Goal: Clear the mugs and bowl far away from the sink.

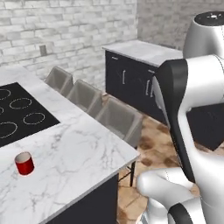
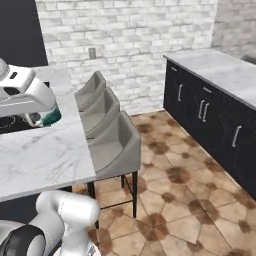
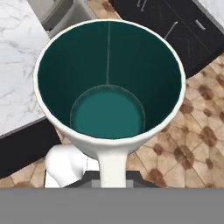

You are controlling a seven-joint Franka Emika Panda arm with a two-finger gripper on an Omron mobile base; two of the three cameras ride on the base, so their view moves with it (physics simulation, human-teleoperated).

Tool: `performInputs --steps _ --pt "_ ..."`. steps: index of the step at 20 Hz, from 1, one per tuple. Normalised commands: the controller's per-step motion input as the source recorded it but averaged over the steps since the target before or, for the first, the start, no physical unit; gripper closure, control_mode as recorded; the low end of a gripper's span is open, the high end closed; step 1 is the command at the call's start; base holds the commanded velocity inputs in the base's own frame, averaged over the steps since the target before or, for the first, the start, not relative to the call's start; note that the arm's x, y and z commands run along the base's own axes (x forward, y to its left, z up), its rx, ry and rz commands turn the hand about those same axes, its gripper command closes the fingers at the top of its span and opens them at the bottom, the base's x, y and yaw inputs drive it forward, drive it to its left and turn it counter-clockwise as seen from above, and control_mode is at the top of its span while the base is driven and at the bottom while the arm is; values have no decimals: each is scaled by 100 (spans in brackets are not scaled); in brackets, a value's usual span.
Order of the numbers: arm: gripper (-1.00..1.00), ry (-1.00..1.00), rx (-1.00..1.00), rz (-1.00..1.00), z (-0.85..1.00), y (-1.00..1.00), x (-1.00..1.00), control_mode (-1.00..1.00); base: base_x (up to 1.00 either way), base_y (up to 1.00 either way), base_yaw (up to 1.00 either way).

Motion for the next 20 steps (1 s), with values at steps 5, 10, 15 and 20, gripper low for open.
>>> performInputs --steps 5,10,15,20 --pt "100 0 0 0 0 0 0 100 100 0 55" --pt "100 0 0 0 0 0 0 100 72 13 34" --pt "100 0 0 0 0 0 0 100 43 59 13" --pt "100 0 0 0 0 0 0 100 75 32 30"
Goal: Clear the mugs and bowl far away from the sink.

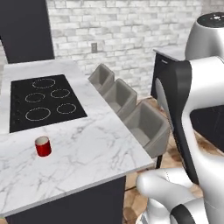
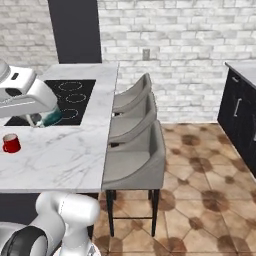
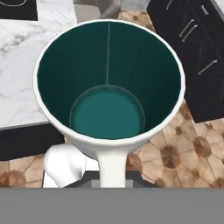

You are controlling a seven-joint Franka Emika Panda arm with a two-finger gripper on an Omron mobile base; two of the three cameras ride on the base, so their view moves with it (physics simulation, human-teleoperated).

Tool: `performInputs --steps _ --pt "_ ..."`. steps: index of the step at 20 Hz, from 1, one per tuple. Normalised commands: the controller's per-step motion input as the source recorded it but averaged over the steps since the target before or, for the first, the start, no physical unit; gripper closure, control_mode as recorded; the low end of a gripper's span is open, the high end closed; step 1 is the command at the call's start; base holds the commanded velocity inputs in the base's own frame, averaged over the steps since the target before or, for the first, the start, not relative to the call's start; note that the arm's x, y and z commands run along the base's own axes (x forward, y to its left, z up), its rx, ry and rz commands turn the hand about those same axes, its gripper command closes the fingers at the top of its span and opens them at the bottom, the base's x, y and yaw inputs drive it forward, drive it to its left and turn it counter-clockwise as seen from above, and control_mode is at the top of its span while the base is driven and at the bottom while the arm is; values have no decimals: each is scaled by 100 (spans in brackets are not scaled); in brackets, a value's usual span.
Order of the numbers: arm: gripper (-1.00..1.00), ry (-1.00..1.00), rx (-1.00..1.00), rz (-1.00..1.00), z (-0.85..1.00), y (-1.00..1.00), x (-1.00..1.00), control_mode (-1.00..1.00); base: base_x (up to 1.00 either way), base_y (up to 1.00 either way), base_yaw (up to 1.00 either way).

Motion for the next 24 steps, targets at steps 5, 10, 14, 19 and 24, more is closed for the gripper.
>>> performInputs --steps 5,10,14,19,24 --pt "100 0 0 0 0 0 0 100 70 9 33" --pt "100 0 0 0 0 0 0 100 71 3 25" --pt "100 0 0 0 0 0 0 100 73 6 25" --pt "100 0 0 0 0 0 0 100 66 13 23" --pt "100 1 18 19 -44 6 61 -100 0 0 0"
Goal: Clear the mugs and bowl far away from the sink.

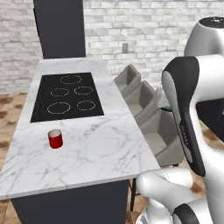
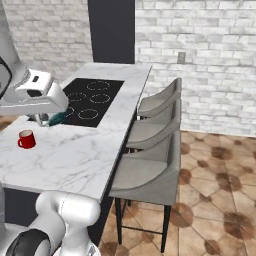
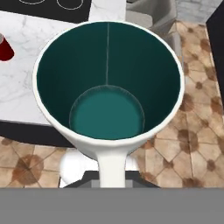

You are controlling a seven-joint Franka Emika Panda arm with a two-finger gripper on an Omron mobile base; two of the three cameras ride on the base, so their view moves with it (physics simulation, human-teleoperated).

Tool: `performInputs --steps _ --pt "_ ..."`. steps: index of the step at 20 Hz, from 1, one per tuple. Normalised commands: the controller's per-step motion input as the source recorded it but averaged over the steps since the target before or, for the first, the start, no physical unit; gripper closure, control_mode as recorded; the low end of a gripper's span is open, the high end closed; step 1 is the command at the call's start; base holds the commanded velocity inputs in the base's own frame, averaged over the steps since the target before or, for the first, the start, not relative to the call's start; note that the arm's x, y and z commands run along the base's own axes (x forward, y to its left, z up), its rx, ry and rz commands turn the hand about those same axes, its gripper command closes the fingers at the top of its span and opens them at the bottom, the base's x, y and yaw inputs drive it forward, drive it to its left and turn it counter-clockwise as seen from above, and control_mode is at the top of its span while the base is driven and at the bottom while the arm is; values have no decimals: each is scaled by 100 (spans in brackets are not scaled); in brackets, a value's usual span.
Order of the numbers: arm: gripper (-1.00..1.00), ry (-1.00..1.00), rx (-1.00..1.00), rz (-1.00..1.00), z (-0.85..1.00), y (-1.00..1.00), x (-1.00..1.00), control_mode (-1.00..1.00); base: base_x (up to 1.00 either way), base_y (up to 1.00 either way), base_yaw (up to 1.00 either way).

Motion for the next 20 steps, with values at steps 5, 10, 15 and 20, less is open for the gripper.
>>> performInputs --steps 5,10,15,20 --pt "100 3 18 12 -61 14 51 -100 0 0 0" --pt "100 3 13 9 -63 33 56 -100 0 0 0" --pt "100 7 0 3 -58 45 52 -100 0 0 0" --pt "100 9 0 7 -61 34 60 -100 0 0 0"
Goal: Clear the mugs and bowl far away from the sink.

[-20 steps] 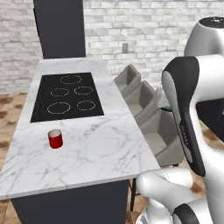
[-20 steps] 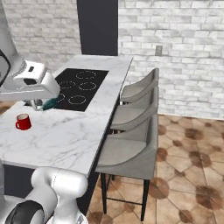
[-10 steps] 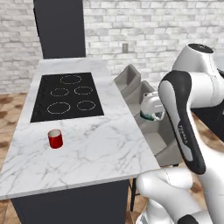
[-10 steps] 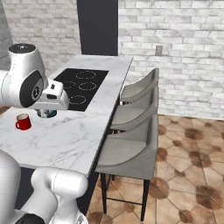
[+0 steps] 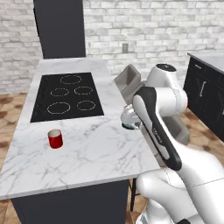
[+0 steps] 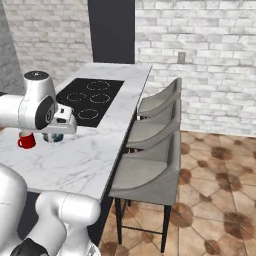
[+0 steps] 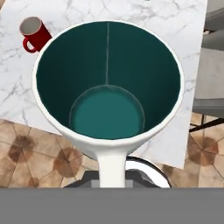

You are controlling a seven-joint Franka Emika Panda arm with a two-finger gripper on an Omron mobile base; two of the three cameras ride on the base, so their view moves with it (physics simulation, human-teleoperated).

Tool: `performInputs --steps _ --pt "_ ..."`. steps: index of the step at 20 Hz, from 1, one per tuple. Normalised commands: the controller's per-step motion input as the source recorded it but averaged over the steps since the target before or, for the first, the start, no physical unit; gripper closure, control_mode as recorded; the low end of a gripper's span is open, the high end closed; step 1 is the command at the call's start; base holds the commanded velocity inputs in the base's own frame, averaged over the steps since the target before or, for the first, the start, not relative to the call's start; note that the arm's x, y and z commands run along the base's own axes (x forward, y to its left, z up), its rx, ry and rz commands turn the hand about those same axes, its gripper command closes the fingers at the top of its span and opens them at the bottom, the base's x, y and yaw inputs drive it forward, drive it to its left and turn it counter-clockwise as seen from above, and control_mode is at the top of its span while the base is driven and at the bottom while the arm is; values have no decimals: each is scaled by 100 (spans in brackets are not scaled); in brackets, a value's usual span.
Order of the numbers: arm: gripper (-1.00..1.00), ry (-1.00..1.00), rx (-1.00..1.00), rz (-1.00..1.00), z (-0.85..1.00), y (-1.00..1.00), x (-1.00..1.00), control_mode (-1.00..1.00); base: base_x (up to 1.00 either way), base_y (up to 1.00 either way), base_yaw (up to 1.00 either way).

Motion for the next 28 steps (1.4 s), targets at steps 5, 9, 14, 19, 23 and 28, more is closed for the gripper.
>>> performInputs --steps 5,9,14,19,23,28 --pt "100 1 0 14 -49 25 61 -100 0 0 0" --pt "100 0 0 13 -51 29 66 -100 0 0 0" --pt "100 0 0 13 -56 38 63 -100 0 0 0" --pt "100 0 0 11 -44 31 65 -100 0 0 0" --pt "100 1 0 8 -25 22 60 -100 0 0 0" --pt "100 0 0 5 -13 16 48 -100 0 0 0"
